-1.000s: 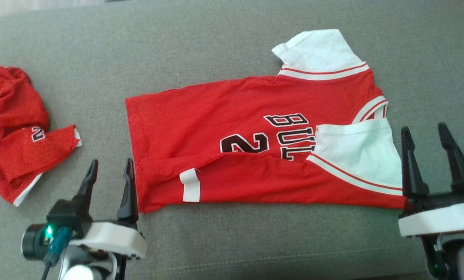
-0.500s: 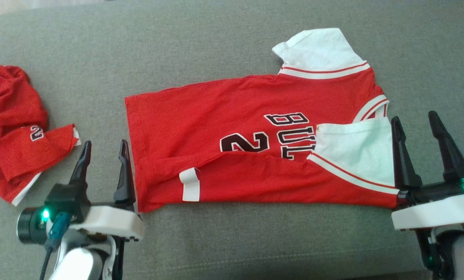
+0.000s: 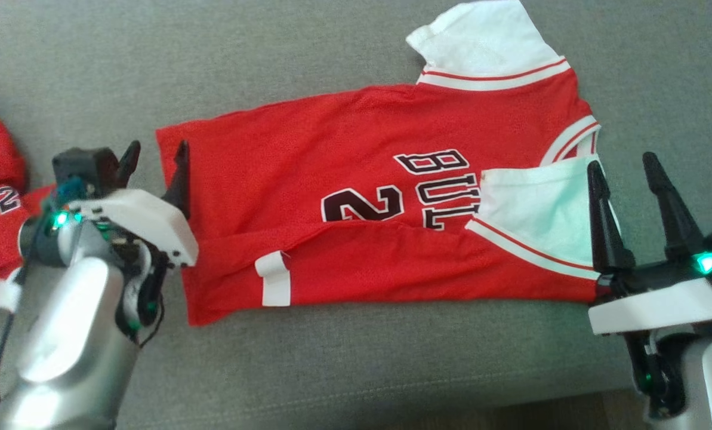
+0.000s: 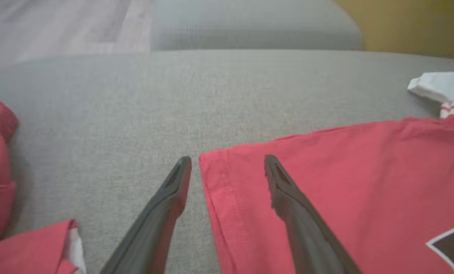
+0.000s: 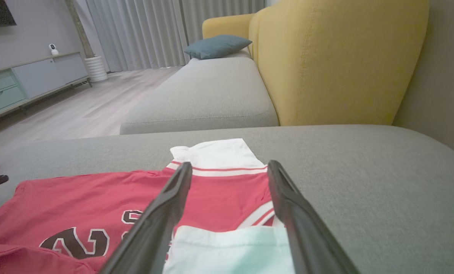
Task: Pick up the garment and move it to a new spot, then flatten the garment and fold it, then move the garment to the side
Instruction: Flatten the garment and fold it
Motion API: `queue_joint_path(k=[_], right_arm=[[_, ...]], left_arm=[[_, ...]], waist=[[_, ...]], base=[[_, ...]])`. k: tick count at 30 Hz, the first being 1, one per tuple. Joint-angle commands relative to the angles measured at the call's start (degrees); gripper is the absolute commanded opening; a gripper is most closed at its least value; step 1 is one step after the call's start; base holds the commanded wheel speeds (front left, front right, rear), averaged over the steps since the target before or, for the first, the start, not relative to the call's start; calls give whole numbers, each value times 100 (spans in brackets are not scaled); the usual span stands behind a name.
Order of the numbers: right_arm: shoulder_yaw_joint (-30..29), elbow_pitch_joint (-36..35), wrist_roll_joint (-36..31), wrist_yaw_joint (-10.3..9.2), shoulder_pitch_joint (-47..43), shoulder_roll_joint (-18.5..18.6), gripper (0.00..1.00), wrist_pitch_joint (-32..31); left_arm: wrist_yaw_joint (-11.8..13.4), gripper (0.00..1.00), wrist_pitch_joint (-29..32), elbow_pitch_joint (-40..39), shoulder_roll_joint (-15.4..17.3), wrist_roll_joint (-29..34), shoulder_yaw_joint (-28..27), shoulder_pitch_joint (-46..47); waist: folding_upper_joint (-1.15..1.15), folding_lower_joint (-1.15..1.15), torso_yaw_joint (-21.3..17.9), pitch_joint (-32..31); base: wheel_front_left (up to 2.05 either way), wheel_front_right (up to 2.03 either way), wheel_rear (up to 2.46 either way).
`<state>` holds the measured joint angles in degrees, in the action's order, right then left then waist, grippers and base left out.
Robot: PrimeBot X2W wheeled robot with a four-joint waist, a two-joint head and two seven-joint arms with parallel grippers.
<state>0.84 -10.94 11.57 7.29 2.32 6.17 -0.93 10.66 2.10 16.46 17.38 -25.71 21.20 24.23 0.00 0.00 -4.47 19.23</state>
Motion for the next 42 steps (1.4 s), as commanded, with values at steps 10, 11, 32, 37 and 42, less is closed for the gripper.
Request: queue_joint_path(k=[10,11,32,37,42], right_arm=[[93,57,127,20,250,-14,100,136],[86,73,136,20,258,-13,100,137],[320,2150,1317,20,2624,1417,100,-426],[937,2969,1657,20,3764,1794,100,-827],[1577,3728,1943,20,4764,2081,100,-1383]], left_arm=[[-583,100,363,1320,137,-402,-271,972],[-635,100,408,1425,129,-423,-248,1016],[-827,0,-17,2055,-248,-207,149,1944],[-888,0,-144,2083,-418,-193,228,2231],[-953,0,-267,2160,-572,-164,330,2446]], waist=[[0,0,-179,215],[0,0,-182,221],[0,0,321,827],[0,0,582,1130],[0,0,777,1315]], base=[[0,0,0],[0,0,0],[0,0,0],[0,0,0],[0,0,0]])
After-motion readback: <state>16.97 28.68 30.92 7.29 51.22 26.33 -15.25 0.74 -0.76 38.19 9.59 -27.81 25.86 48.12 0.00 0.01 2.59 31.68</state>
